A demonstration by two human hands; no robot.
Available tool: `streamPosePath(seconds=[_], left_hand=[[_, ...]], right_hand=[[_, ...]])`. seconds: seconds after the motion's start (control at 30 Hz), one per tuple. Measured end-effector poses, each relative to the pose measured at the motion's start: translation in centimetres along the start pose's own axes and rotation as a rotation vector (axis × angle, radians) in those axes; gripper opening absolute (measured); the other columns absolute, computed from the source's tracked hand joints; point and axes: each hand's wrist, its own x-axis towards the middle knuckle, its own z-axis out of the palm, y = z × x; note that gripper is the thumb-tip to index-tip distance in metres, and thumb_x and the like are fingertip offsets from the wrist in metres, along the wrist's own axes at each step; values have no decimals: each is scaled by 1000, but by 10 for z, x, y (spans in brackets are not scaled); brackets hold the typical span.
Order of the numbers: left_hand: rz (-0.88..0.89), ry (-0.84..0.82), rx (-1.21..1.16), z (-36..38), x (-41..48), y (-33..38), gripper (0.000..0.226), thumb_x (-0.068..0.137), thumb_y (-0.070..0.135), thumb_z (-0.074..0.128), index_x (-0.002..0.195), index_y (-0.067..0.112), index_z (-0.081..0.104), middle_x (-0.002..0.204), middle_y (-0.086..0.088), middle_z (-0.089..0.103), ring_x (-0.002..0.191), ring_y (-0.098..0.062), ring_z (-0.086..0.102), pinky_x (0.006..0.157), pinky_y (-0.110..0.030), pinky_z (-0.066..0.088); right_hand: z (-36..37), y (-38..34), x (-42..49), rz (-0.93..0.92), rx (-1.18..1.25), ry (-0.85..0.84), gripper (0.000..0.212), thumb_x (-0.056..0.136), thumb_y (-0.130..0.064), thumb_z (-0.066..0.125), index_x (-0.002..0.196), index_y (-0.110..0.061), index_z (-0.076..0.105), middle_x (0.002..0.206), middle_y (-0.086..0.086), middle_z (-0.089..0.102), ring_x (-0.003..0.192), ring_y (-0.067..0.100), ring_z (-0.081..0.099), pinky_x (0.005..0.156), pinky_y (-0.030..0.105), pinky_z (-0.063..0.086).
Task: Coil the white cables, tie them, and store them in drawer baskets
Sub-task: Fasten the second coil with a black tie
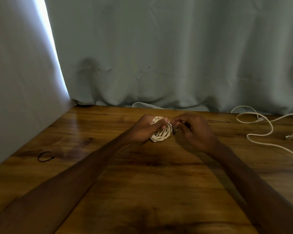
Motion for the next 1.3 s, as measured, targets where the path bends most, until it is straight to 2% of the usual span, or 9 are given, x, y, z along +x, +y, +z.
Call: streamPosePath(seconds=[0.13,0.23,0.3,0.43,0.63,0.83,1.03,1.2,1.3], left_hand=[[13,39,0,-9,1,-1,46,98,35,66,88,-10,68,79,-13,68,73,-20,61,71,-31,45],[11,58,6,-11,1,-2,38,98,33,67,82,-1,70,76,-11,68,72,-20,61,72,-33,45],[10,63,31,-13,1,0,32,99,31,66,80,7,71,72,-6,68,68,-15,61,69,-31,46],[13,47,55,-12,-2,7,32,103,21,60,77,4,66,65,5,70,61,-6,64,64,-21,47],[20,-2,54,-8,-5,9,31,104,16,57,77,3,62,62,3,70,57,-6,64,58,-17,48],[-1,81,60,-9,-2,8,37,102,24,62,87,-8,70,67,-4,71,63,-14,64,61,-24,49],[-74,170,89,-12,-4,15,42,104,39,56,81,5,66,56,2,62,53,-10,58,57,-25,44],[-37,244,209,-12,-7,24,66,107,53,40,74,-1,59,61,-12,53,56,-20,48,53,-26,37],[-36,339,295,-7,-6,25,66,109,51,33,64,10,57,51,-2,54,46,-11,49,45,-20,37]], right_hand=[[-1,-4,0,117,59,-143,24,102,-9,52,102,-20,74,88,-18,68,84,-3,62,73,23,47],[-3,-10,-3,165,121,-201,27,106,-31,52,84,-27,68,72,-10,64,68,6,59,68,35,48],[-7,-17,-5,194,227,-192,31,104,-39,55,79,-28,69,63,-9,60,57,5,53,62,32,43],[-14,-30,-6,326,592,-240,27,103,-27,58,106,-9,78,65,-16,70,55,-6,53,58,11,41],[-18,-36,-9,395,652,-361,24,99,-25,63,107,-8,79,58,-1,54,41,-2,39,43,8,30],[-15,-34,-13,527,762,-420,26,97,-28,67,107,-6,75,102,10,79,49,8,36,44,17,30],[-13,-41,-13,509,645,-397,24,85,-28,79,97,-8,80,83,5,79,49,-2,57,46,12,41],[-6,-41,-13,386,555,-394,22,87,-27,76,100,-10,81,81,1,79,75,1,72,63,6,49],[-6,-43,-10,282,528,-401,24,93,-26,72,106,-8,80,80,-7,79,85,6,74,75,14,55]])
